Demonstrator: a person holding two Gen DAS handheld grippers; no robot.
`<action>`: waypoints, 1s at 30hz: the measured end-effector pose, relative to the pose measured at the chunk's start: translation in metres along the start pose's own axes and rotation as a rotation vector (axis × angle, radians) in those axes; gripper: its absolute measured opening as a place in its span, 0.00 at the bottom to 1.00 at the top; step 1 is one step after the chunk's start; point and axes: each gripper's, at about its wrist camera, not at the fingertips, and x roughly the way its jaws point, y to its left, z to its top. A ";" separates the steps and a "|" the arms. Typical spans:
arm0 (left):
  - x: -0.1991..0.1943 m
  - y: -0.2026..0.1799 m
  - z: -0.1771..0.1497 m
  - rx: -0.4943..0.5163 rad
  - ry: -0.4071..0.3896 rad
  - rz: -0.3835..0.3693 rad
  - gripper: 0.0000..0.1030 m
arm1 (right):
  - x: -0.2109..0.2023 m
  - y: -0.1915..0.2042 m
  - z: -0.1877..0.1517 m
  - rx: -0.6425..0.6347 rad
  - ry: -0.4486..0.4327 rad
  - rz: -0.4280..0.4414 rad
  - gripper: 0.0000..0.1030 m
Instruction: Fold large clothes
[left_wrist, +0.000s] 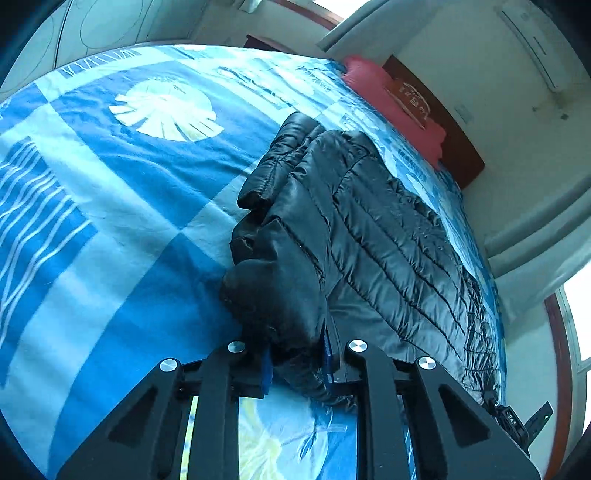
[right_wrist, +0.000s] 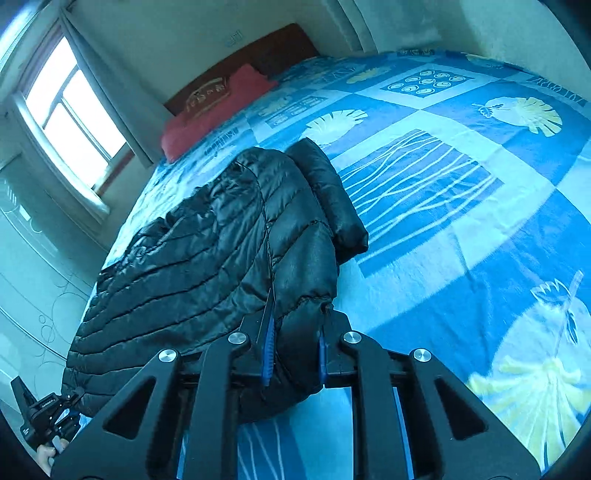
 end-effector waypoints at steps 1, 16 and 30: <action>-0.004 0.000 -0.002 0.003 0.000 0.002 0.19 | -0.004 -0.002 -0.003 -0.001 0.003 0.004 0.16; -0.069 0.021 -0.054 0.029 0.041 0.025 0.20 | -0.089 -0.030 -0.082 -0.032 0.072 -0.008 0.16; -0.073 0.026 -0.061 0.040 0.053 0.047 0.21 | -0.102 -0.044 -0.103 -0.010 0.092 -0.010 0.21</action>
